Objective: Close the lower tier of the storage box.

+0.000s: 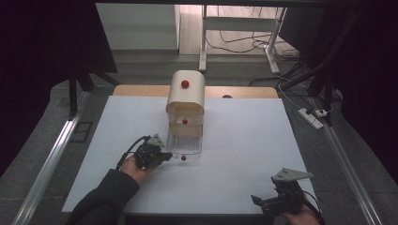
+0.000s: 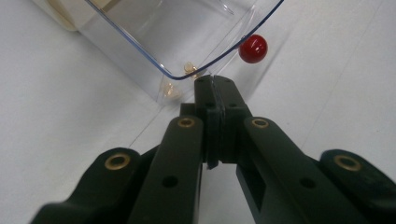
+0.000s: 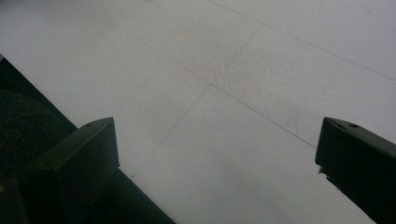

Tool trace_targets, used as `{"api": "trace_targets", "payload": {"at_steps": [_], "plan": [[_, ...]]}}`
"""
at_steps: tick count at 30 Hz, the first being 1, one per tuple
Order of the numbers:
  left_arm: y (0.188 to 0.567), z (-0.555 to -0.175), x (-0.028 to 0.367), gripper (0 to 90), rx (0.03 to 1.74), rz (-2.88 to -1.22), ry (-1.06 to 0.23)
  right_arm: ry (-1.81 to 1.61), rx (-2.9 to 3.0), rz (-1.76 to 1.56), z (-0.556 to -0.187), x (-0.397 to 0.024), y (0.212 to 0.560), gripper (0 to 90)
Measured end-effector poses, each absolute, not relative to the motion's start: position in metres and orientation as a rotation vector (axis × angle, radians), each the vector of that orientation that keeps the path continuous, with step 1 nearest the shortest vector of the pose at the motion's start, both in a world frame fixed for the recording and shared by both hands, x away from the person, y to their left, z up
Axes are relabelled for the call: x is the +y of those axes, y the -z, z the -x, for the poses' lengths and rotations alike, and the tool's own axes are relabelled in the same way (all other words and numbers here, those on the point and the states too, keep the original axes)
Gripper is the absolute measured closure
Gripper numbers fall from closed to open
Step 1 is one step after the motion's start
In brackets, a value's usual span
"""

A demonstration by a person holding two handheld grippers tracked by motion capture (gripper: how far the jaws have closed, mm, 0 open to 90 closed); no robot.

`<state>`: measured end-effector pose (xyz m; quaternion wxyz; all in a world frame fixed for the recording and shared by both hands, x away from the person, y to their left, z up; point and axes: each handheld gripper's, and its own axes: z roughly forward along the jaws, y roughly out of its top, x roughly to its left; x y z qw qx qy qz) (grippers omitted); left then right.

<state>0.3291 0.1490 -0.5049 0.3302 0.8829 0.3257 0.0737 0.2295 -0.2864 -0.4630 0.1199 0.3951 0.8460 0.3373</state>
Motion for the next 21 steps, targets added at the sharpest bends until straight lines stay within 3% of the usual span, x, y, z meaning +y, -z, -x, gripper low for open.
{"api": "trace_targets", "payload": {"at_steps": [21], "plan": [[0.4997, -0.3380, 0.1501, 88.4, 0.858, -2.256, -0.235, -0.984, 2.474, -1.154, -0.2288, -0.2857, 0.4632, 0.0]]}}
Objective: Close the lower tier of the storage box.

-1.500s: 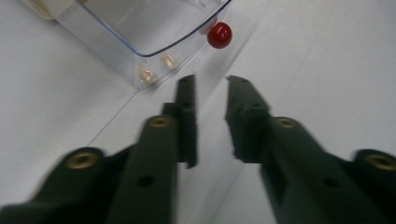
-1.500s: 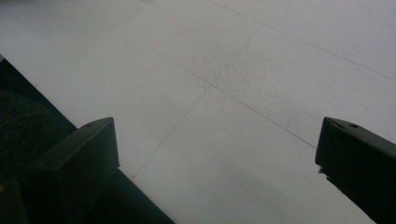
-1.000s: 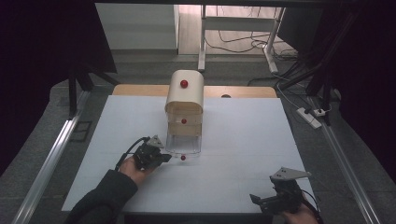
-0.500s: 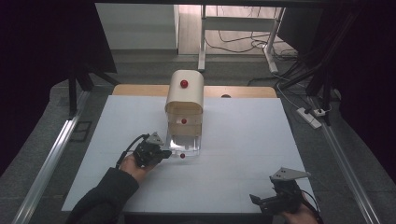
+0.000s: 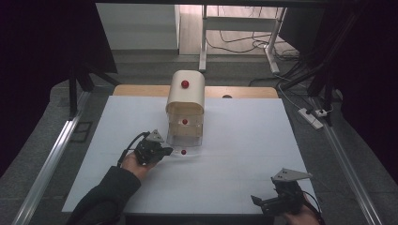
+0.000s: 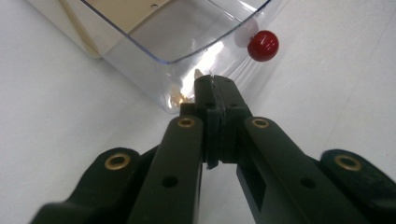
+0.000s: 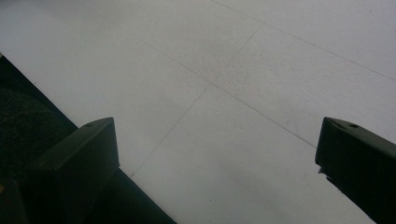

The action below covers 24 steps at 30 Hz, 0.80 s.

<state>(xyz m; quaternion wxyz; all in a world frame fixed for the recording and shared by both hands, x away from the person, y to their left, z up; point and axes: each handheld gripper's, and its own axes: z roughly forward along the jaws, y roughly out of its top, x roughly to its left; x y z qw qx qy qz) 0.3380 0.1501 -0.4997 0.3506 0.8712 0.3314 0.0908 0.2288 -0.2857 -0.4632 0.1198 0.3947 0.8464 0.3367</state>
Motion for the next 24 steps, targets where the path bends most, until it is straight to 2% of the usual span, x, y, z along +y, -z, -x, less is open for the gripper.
{"api": "trace_targets", "payload": {"at_steps": [24], "plan": [[0.501, -0.354, 0.147, 88.3, 0.883, -2.226, -0.234, -0.980, 2.473, -1.149, -0.228, -0.286, 0.463, 0.0]]}}
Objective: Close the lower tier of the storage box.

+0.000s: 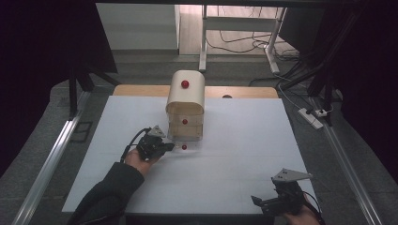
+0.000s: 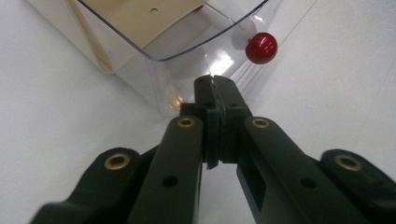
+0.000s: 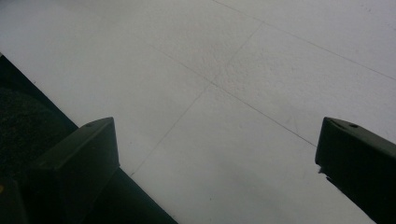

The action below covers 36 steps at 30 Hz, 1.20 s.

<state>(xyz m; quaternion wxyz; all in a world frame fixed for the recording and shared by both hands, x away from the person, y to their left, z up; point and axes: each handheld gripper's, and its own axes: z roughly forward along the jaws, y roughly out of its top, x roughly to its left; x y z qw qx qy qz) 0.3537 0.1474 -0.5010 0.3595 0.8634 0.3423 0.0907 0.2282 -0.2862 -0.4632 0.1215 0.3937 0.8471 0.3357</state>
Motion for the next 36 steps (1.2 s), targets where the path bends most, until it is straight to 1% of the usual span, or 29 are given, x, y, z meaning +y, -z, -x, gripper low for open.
{"api": "trace_targets", "payload": {"at_steps": [36], "plan": [[0.503, -0.371, 0.146, 88.3, 0.927, -2.207, -0.249, -0.978, 2.473, -1.156, -0.227, -0.286, 0.463, 0.0]]}}
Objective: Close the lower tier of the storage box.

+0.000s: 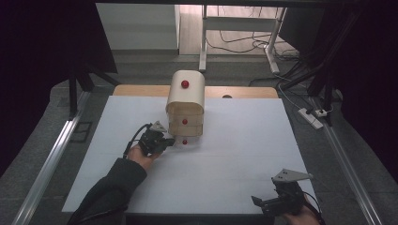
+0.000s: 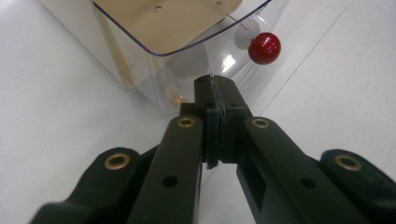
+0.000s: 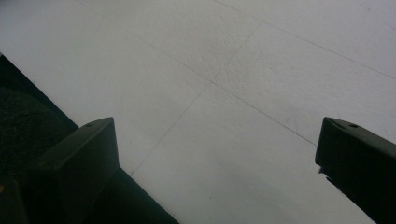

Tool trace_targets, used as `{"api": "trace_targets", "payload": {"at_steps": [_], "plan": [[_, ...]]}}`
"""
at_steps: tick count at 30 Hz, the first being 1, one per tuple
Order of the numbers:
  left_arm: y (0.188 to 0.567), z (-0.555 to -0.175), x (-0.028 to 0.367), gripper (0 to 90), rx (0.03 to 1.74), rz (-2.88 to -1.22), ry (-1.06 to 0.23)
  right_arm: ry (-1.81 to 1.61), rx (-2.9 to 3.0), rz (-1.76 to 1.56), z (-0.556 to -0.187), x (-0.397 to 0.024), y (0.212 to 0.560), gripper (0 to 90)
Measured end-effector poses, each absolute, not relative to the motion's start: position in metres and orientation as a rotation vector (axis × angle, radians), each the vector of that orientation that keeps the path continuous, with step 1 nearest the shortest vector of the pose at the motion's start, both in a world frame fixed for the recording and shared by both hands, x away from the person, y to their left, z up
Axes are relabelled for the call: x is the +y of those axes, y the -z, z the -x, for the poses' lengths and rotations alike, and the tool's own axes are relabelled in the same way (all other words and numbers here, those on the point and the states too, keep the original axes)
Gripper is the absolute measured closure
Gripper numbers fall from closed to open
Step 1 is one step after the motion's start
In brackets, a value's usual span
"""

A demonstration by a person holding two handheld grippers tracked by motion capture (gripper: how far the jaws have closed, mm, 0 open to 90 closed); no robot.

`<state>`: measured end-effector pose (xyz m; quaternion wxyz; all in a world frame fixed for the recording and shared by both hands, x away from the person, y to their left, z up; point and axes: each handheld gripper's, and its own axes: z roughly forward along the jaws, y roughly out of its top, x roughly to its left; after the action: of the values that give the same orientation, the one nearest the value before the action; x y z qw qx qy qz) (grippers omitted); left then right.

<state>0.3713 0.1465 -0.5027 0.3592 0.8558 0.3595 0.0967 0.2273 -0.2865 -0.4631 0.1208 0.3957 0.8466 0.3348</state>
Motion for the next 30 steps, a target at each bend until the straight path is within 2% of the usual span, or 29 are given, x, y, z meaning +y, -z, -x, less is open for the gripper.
{"api": "trace_targets", "payload": {"at_steps": [30], "plan": [[0.504, -0.386, 0.144, 88.0, 0.954, -2.185, -0.273, -0.978, 2.474, -1.153, -0.227, -0.287, 0.463, 0.0]]}}
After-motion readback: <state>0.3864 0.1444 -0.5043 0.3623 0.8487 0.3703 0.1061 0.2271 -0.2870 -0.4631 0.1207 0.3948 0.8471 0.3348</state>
